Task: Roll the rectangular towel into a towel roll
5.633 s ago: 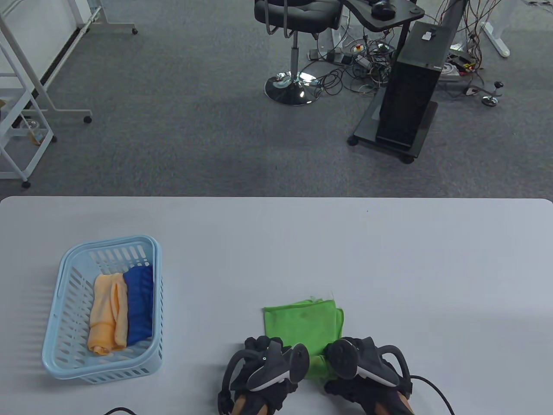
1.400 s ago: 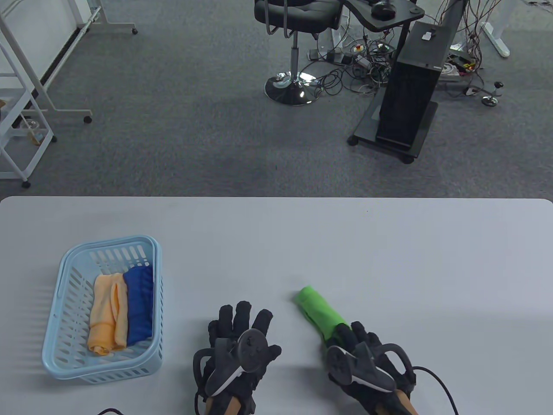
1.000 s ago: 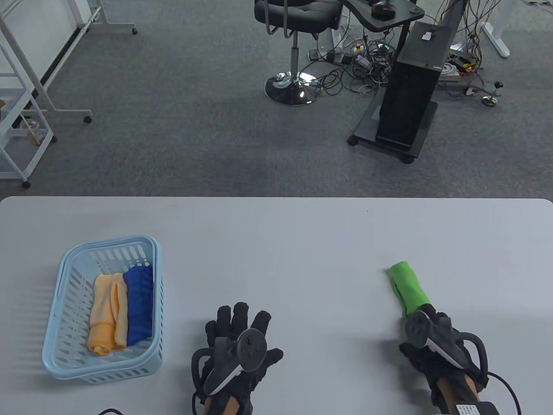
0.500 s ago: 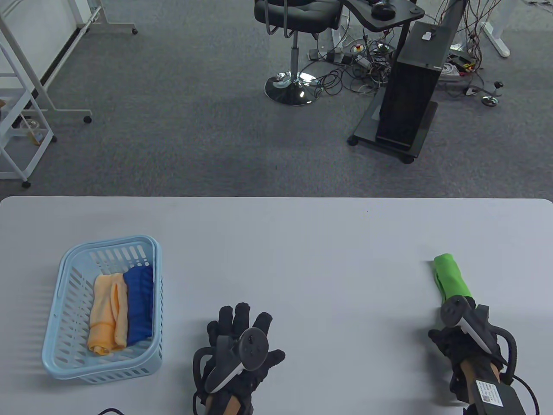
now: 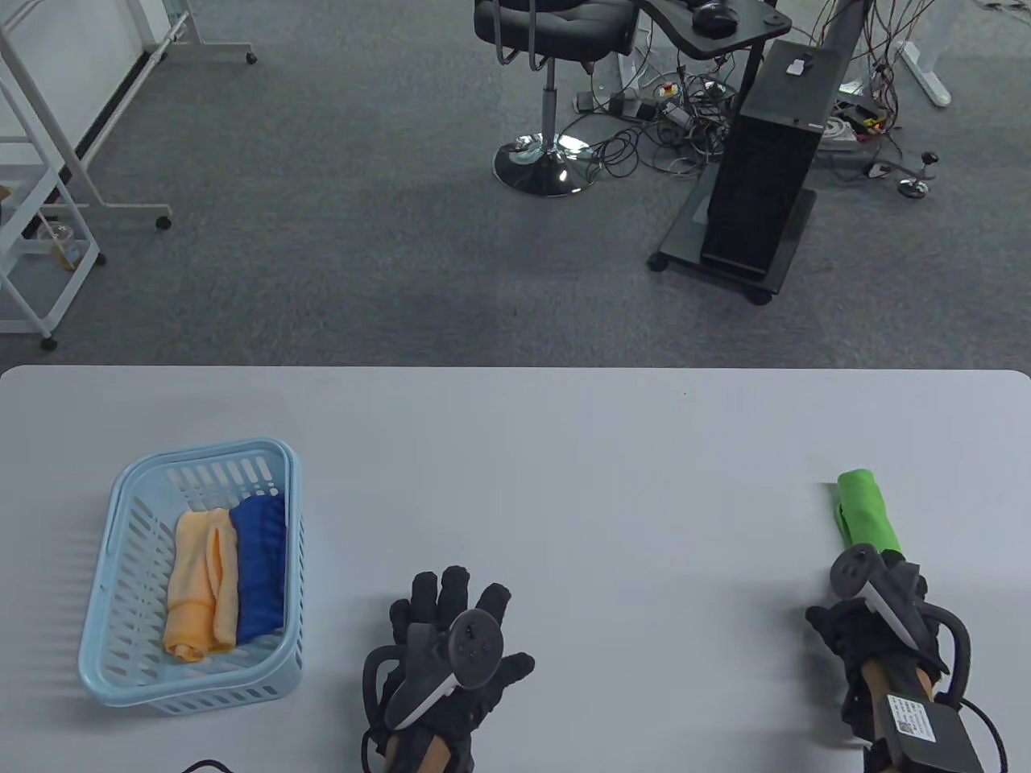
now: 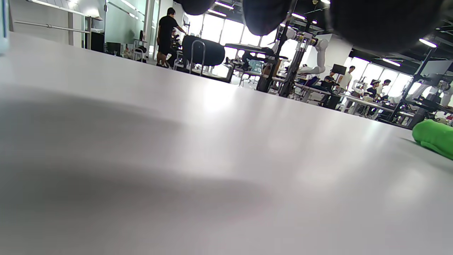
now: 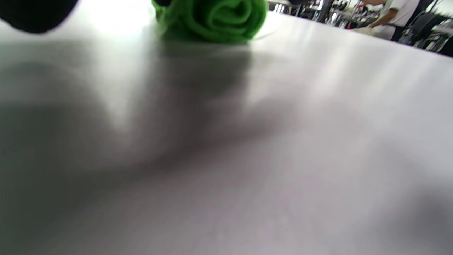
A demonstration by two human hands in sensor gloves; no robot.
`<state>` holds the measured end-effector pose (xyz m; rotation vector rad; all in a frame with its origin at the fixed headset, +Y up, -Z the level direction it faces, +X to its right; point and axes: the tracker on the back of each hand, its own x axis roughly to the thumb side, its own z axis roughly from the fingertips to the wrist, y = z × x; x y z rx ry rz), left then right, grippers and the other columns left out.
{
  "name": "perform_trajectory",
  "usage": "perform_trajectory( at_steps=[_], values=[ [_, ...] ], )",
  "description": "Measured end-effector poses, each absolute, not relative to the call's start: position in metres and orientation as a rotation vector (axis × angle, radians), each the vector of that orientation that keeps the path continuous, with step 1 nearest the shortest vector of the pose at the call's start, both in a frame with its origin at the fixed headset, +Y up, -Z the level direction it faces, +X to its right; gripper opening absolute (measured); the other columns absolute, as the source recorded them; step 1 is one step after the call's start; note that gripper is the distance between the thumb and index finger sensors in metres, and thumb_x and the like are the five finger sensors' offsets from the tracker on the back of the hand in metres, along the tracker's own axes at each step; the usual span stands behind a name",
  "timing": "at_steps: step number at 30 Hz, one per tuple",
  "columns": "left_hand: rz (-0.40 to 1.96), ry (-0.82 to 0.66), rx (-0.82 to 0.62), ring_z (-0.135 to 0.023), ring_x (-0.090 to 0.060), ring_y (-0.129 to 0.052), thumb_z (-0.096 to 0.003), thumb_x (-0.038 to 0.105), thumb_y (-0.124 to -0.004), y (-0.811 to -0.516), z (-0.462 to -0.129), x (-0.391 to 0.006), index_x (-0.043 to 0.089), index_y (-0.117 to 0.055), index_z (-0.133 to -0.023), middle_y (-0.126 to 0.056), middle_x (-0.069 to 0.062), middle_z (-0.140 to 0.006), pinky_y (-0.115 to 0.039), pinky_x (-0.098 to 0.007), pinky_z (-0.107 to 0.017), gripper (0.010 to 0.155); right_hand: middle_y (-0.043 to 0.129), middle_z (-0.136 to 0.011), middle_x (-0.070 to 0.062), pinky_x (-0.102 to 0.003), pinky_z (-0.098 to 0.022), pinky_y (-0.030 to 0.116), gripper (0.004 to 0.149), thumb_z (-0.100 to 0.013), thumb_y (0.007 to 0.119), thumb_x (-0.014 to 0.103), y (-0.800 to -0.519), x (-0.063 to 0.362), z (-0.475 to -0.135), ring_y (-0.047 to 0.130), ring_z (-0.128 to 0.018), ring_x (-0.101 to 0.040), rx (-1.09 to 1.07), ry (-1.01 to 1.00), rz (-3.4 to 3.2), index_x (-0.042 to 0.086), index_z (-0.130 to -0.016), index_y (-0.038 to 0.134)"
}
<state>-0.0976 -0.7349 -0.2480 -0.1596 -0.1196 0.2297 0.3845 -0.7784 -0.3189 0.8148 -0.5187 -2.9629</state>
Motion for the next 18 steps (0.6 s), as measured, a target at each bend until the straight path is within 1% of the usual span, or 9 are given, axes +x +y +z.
perform_trajectory(
  at_steps=[1, 6, 11, 15, 18],
  values=[
    [0.230, -0.120, -0.163, -0.108, -0.050, -0.024, -0.0318, 0.069, -0.070, -0.735, -0.248, -0.097, 0.039, -0.049, -0.111, -0.029, -0.015, -0.121, -0.028, -0.072, -0.070, 0.087, 0.004, -0.104, -0.007, -0.060, -0.073, 0.036, 0.089, -0.027, 0.068, 0.058, -0.778, 0.386, -0.319, 0.024, -0.101, -0.037, 0.824, -0.505, -2.963, 0.028, -0.103, 0.035],
    [0.236, -0.122, -0.177, -0.108, -0.050, -0.024, -0.0319, 0.069, -0.070, -0.735, -0.248, -0.096, 0.039, -0.049, -0.111, -0.029, -0.015, -0.121, -0.027, -0.073, -0.070, 0.087, 0.003, -0.103, -0.007, -0.056, -0.073, 0.041, 0.089, -0.027, 0.068, 0.058, -0.777, 0.393, -0.320, 0.027, -0.100, -0.037, 0.866, -0.538, -2.942, 0.029, -0.103, 0.032],
    [0.245, -0.123, -0.188, -0.108, -0.050, -0.024, -0.0319, 0.069, -0.070, -0.736, -0.248, -0.096, 0.039, -0.048, -0.111, -0.028, -0.015, -0.121, -0.026, -0.073, -0.070, 0.088, 0.003, -0.103, -0.007, -0.058, -0.073, 0.039, 0.090, -0.027, 0.068, 0.060, -0.776, 0.399, -0.319, 0.027, -0.100, -0.037, 0.898, -0.545, -2.938, 0.030, -0.103, 0.031],
    [0.247, -0.130, -0.190, -0.108, -0.050, -0.024, -0.0319, 0.070, -0.070, -0.735, -0.248, -0.095, 0.039, -0.048, -0.111, -0.028, -0.015, -0.121, -0.026, -0.073, -0.069, 0.088, 0.001, -0.103, -0.009, -0.064, -0.072, 0.031, 0.094, -0.025, 0.066, 0.063, -0.767, 0.397, -0.314, 0.019, -0.100, -0.038, 0.885, -0.542, -2.935, 0.029, -0.103, 0.026],
    [0.249, -0.139, -0.187, -0.108, -0.050, -0.023, -0.0319, 0.070, -0.069, -0.734, -0.248, -0.094, 0.039, -0.047, -0.111, -0.028, -0.015, -0.121, -0.026, -0.074, -0.069, 0.088, 0.000, -0.103, -0.010, -0.067, -0.071, 0.024, 0.095, -0.025, 0.065, 0.064, -0.749, 0.386, -0.309, 0.012, -0.099, -0.039, 0.857, -0.481, -2.985, 0.029, -0.103, 0.024]
  ],
)
